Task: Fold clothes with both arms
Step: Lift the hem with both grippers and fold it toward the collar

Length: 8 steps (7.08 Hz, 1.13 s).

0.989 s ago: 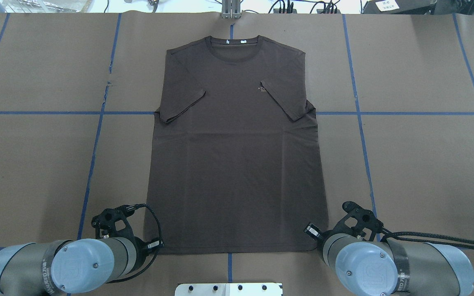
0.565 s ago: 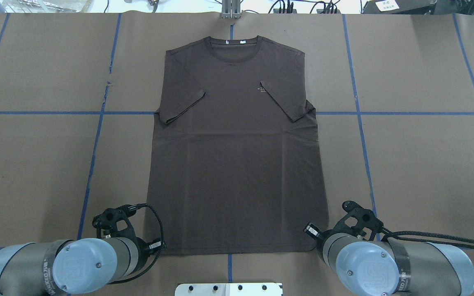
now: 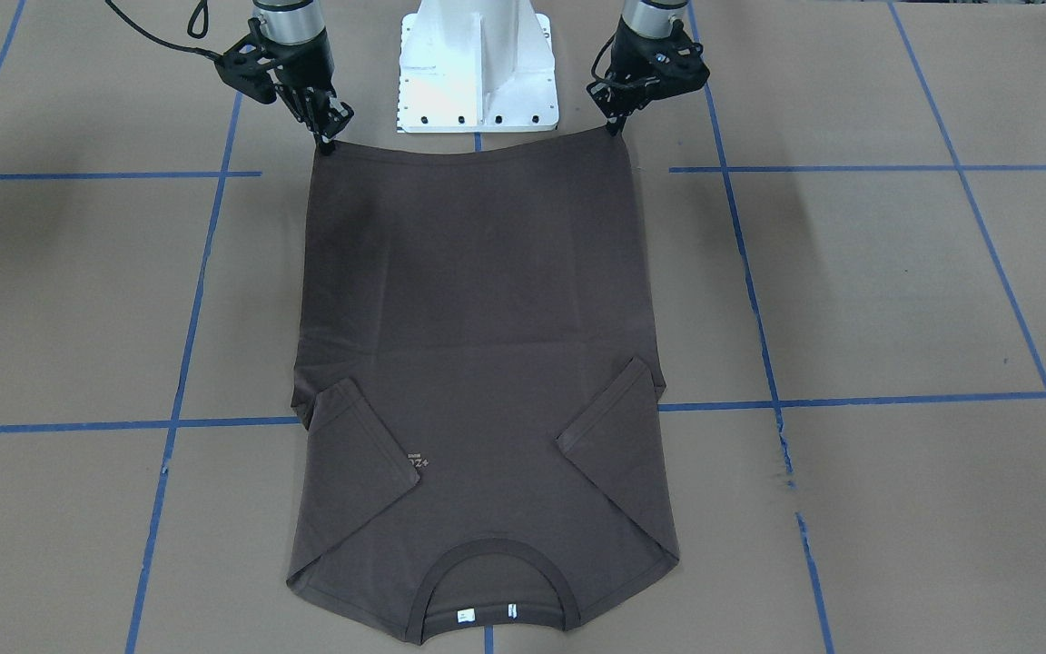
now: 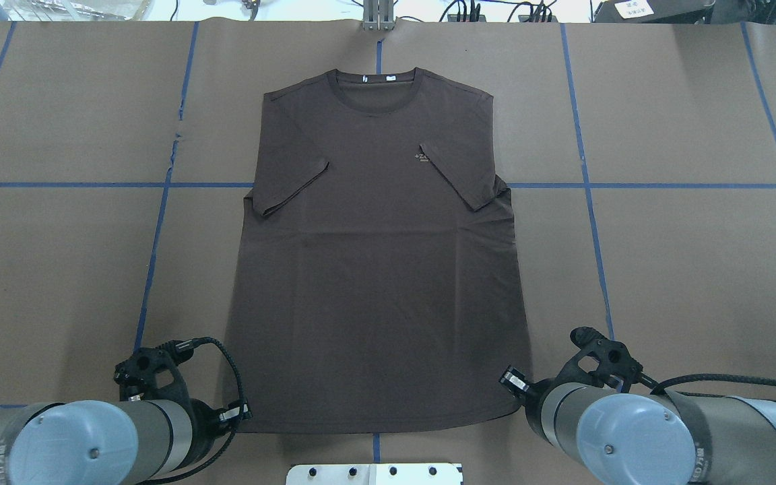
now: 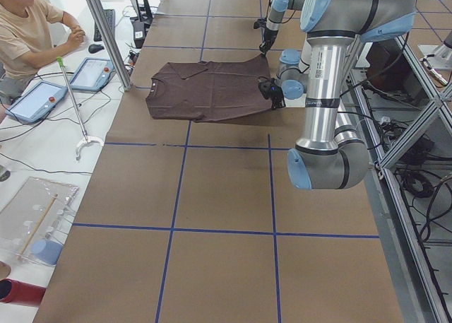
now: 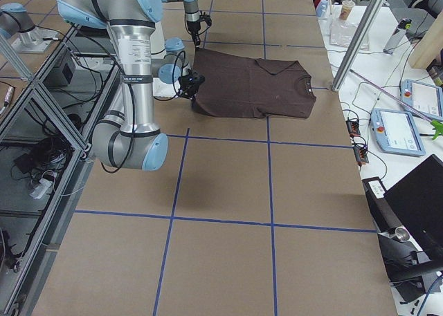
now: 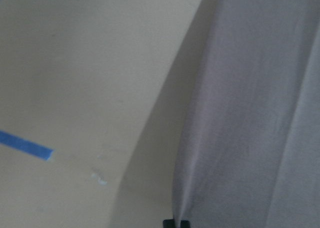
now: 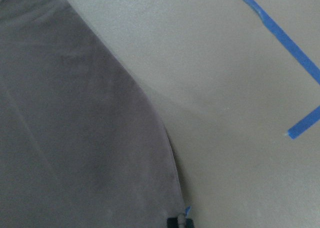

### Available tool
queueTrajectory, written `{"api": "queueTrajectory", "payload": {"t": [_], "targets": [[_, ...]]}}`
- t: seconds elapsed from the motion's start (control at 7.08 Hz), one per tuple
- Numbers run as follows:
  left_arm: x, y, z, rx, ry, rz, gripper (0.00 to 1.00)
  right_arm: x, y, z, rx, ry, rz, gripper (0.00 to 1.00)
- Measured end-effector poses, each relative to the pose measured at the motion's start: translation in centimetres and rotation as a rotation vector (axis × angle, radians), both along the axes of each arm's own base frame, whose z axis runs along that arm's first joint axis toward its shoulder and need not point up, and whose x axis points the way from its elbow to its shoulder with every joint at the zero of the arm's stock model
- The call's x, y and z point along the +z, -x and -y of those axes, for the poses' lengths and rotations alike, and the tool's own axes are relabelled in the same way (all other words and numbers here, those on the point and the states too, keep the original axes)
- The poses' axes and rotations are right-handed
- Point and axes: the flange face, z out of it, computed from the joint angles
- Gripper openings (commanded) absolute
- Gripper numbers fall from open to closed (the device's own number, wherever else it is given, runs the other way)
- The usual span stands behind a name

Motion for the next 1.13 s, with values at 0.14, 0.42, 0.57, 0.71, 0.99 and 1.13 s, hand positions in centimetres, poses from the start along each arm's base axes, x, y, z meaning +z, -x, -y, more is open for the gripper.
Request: {"api": "queueTrajectory", "payload": {"t": [0.14, 0.42, 0.57, 0.71, 0.99, 1.13], "targets": [[-0.6, 1.2, -0.5, -0.010, 0.026, -0.015, 0.00, -0.7, -1.3, -0.4, -0.014, 0.011, 0.021, 0.00], [-2.4, 3.0, -0.8, -0.015, 0.038, -0.053, 0.00, -2.3, -3.3, 0.3, 0.003, 0.016, 0.062, 0.00], [-3.2, 3.4, 0.1, -0.014, 0.008, -0.056, 0.00, -3.3, -3.8, 1.9, 0.035, 0.008, 0.084, 0.00], [-4.8, 3.9, 3.3, -0.037, -0.058, -0.067, 0.00, -4.3, -4.2, 4.6, 0.064, -0.022, 0.099, 0.00], [-6.3, 3.2, 13.6, -0.111, -0.137, -0.034, 0.00, -5.0, -2.4, 12.8, 0.080, -0.102, 0.056, 0.00], [-5.8, 2.7, 18.8, -0.144, -0.157, 0.007, 0.00, -4.5, -1.9, 18.3, 0.074, -0.121, 0.014, 0.00]]}}
